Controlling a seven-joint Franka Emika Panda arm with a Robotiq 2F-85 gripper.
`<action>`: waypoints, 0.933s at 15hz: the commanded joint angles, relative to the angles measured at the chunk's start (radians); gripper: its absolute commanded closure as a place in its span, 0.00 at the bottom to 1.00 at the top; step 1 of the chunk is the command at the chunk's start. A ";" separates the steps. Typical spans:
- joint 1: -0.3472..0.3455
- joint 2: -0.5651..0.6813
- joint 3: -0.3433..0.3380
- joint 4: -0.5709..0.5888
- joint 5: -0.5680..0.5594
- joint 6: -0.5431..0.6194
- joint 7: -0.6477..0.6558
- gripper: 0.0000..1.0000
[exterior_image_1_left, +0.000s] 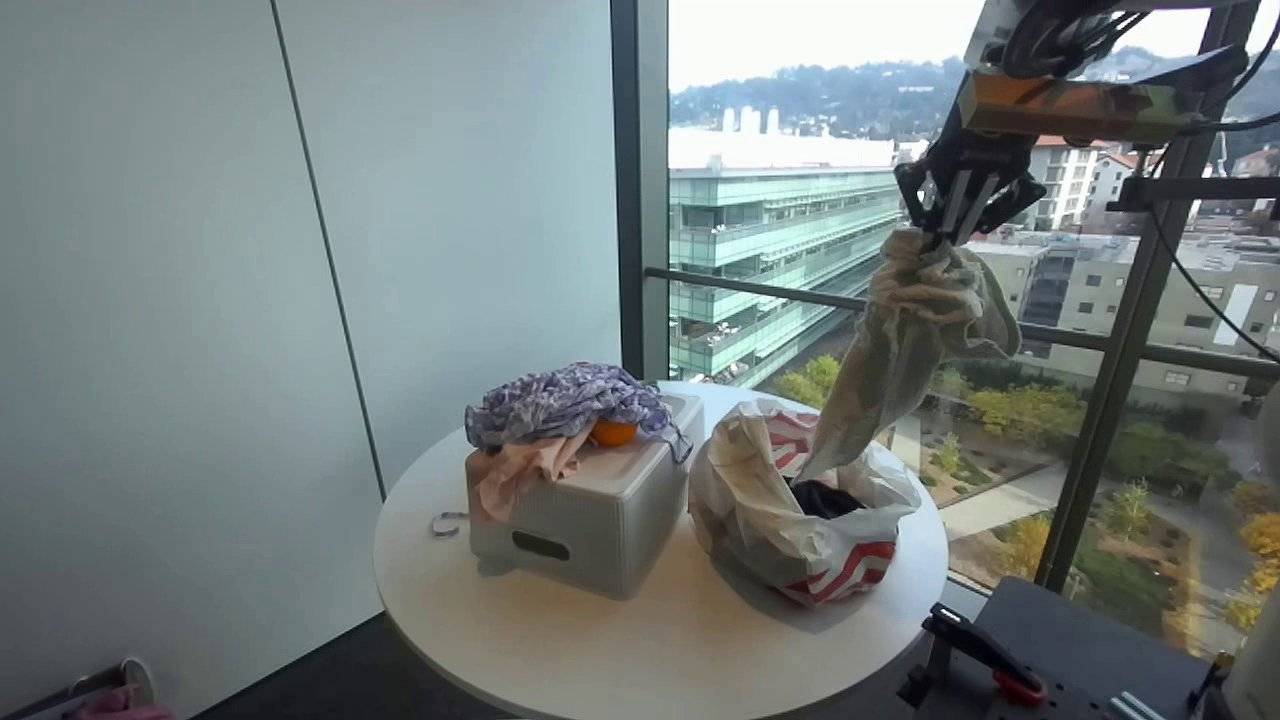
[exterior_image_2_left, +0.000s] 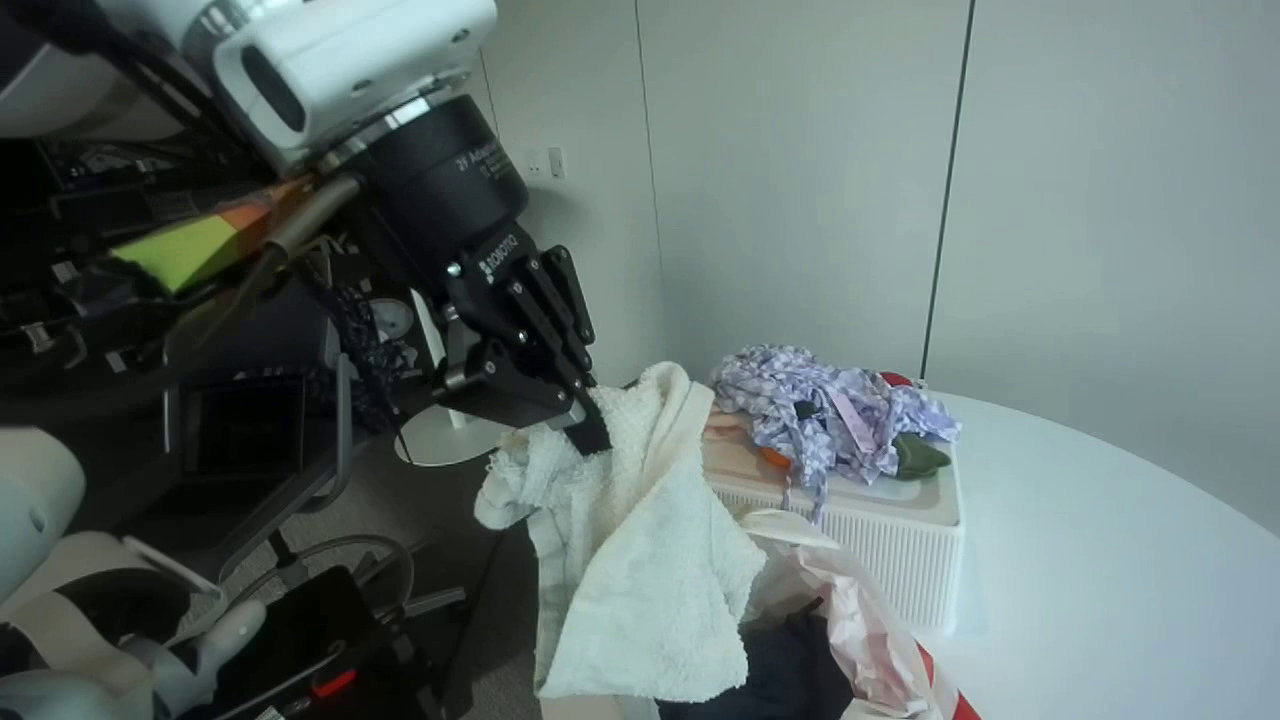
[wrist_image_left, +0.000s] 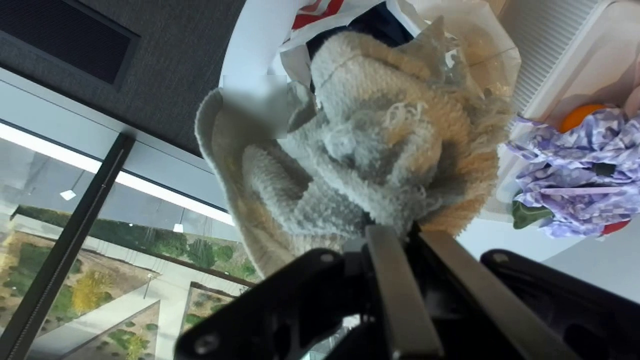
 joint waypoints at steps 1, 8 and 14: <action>0.006 0.094 -0.005 0.012 -0.025 0.040 -0.028 0.94; 0.011 0.403 0.024 0.110 -0.119 0.201 -0.027 0.95; 0.121 0.645 -0.027 0.222 -0.066 0.291 -0.109 0.95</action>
